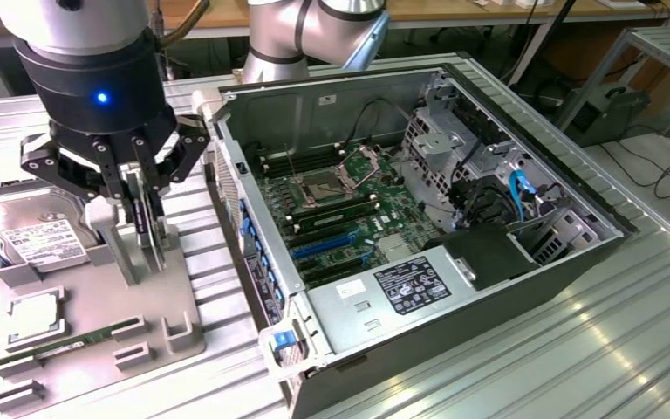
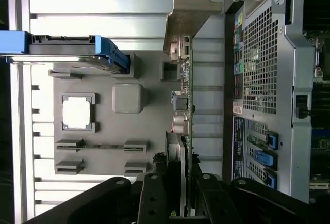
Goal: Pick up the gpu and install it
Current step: 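Pick up the gpu and move the gpu toward the slot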
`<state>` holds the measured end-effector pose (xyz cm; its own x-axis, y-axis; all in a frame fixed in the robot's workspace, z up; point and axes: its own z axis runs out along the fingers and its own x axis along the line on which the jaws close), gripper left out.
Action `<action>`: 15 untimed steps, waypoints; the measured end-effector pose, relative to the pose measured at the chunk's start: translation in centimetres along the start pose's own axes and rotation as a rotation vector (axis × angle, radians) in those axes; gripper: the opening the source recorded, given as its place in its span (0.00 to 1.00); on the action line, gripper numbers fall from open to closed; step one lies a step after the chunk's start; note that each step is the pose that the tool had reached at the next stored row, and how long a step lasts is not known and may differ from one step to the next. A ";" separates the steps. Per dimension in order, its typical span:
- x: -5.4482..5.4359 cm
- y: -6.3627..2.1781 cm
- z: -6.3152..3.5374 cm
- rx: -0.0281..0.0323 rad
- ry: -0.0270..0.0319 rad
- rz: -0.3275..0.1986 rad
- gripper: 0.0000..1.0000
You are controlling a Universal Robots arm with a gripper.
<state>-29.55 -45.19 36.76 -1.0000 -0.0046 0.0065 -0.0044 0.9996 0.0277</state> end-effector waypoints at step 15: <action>0.0 0.09 -3.36 0.0001 -0.0001 0.000 0.27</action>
<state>-29.55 -45.19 40.12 -1.0000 -0.0046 0.0064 -0.0044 0.9996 0.0277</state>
